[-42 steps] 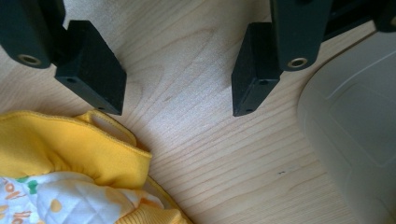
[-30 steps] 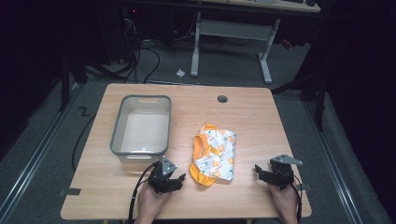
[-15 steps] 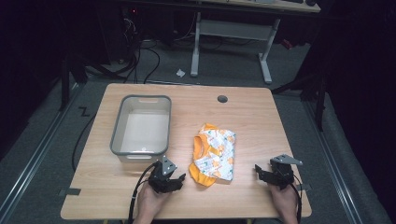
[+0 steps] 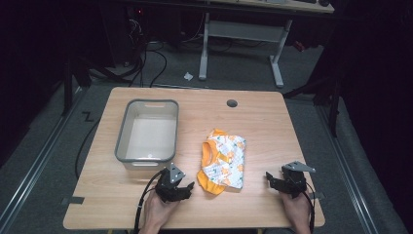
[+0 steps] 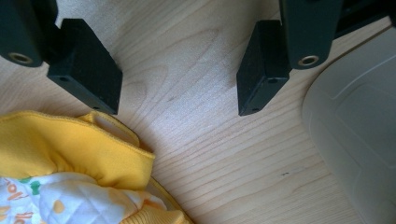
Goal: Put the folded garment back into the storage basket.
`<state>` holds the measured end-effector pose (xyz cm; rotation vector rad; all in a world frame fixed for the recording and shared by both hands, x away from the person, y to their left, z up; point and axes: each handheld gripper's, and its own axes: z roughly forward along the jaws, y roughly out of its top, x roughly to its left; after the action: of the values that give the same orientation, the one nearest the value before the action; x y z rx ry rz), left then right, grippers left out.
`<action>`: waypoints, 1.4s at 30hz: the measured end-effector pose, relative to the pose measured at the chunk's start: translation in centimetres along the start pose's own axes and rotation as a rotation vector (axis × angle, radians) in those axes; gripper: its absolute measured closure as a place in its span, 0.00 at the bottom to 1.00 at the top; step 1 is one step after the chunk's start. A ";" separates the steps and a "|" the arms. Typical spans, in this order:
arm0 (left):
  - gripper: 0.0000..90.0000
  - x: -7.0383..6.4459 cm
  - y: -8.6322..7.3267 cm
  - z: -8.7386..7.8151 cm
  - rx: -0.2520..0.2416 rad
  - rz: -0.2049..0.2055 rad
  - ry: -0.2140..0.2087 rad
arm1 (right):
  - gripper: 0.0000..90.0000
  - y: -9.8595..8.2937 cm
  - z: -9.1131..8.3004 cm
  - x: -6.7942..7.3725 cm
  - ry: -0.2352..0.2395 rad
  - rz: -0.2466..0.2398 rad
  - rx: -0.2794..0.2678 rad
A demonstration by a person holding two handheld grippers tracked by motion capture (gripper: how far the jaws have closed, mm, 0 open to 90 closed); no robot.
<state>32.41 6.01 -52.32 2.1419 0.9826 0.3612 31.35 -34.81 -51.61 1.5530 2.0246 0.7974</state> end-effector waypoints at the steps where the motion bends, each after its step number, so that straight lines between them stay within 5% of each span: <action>1: 0.35 0.0 0.0 0.0 0.001 0.002 -0.001 | 0.32 0.0 0.0 0.0 0.000 0.000 0.000; 13: 0.39 -0.1 0.4 -0.9 -0.018 0.002 -0.028 | 0.32 0.0 0.0 0.0 0.000 0.003 0.001; 17: 0.42 0.0 0.9 -1.4 -0.059 -0.038 -0.096 | 0.32 0.0 0.0 0.0 0.000 0.003 0.001; 23: 0.43 -0.2 2.0 -2.3 -0.084 -0.024 -0.123 | 0.32 0.0 0.0 0.0 0.000 0.003 0.001; 42: 0.31 -0.8 5.2 -1.2 -0.053 -0.033 -0.147 | 0.32 0.0 0.0 0.0 0.000 0.003 0.001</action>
<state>34.03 3.76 -47.73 2.0700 0.9135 0.2079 31.34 -34.80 -51.61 1.5567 2.0233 0.7978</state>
